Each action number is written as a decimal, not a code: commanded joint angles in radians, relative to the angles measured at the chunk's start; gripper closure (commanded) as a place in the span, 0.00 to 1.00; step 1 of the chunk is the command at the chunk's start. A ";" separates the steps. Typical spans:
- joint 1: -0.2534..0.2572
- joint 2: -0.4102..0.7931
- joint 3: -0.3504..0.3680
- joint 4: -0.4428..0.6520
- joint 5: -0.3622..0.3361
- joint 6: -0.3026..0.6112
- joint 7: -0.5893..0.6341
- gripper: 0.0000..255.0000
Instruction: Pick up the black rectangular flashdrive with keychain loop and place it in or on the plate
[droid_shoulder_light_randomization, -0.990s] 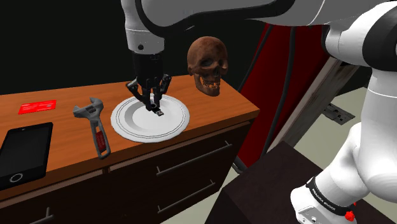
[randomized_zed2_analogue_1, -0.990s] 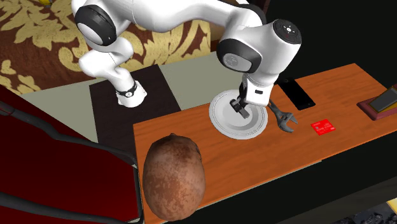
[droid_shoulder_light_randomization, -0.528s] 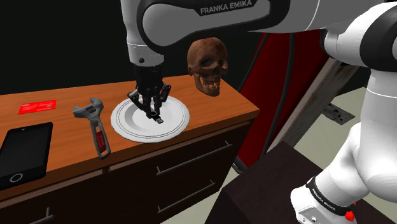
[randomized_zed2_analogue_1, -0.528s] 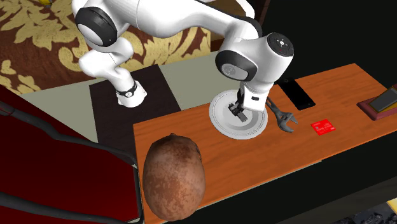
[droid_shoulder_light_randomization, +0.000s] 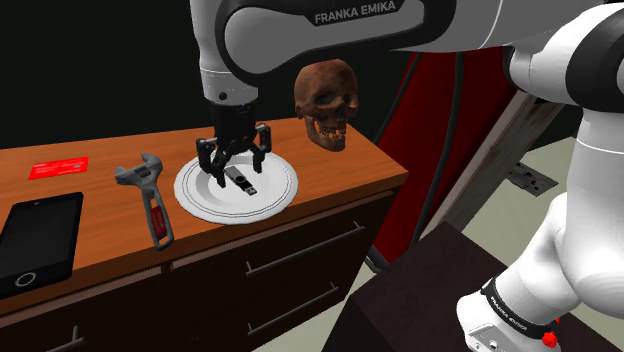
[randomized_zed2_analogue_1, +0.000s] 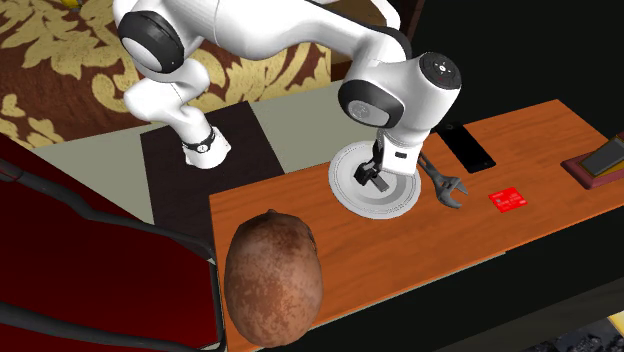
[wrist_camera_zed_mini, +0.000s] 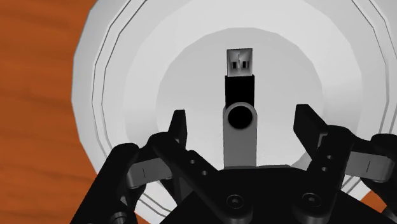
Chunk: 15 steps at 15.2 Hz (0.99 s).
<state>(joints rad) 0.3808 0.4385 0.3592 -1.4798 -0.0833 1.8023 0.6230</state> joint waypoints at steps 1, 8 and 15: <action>0.000 0.000 0.000 0.000 0.000 0.000 0.000 0.00; 0.008 0.008 0.001 0.139 0.000 -0.131 -0.002 0.00; 0.008 0.008 0.001 0.139 0.000 -0.131 -0.002 0.00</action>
